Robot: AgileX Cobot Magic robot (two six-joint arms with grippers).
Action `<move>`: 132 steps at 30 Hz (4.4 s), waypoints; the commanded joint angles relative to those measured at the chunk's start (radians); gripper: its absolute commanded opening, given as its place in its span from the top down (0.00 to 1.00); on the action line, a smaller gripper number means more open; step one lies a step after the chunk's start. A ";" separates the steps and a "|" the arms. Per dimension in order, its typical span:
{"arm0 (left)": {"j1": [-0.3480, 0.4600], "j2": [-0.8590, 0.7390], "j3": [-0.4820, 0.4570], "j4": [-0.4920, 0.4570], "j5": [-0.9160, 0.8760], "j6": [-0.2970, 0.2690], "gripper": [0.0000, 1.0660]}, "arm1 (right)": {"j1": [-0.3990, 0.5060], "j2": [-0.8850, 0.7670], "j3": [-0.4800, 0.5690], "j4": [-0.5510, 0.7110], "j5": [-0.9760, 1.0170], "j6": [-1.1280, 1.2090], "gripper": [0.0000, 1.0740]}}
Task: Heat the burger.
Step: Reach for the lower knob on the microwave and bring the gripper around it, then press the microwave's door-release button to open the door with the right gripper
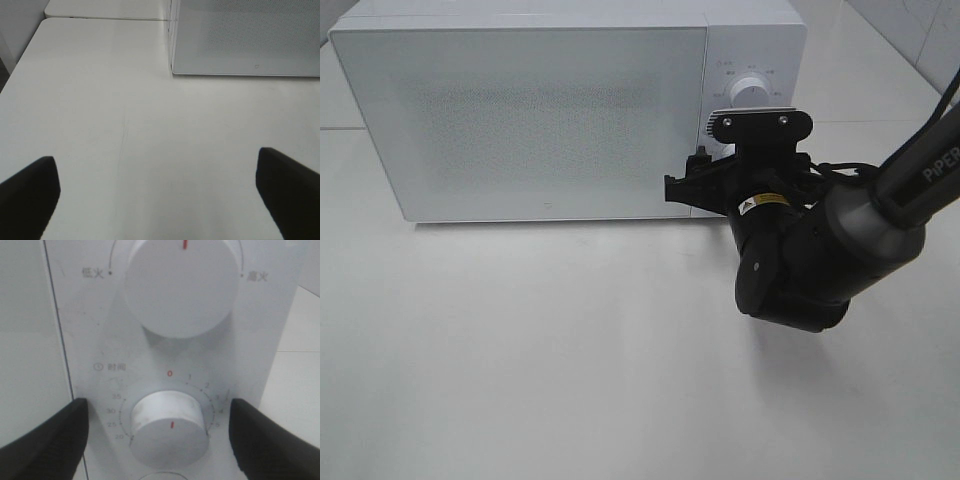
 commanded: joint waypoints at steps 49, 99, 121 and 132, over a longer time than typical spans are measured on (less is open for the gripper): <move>0.005 -0.017 0.001 -0.004 0.002 -0.004 0.06 | -0.004 0.001 -0.012 -0.183 0.007 0.541 0.93; 0.005 -0.017 0.001 -0.004 0.002 -0.004 0.06 | -0.004 -0.001 -0.012 -0.264 -0.184 1.881 0.77; 0.005 -0.017 0.001 -0.004 0.002 -0.004 0.06 | -0.001 -0.054 0.156 -0.210 -0.179 1.682 0.30; 0.005 -0.017 0.001 -0.004 0.002 -0.004 0.06 | -0.001 -0.191 0.249 -0.313 0.010 1.400 0.30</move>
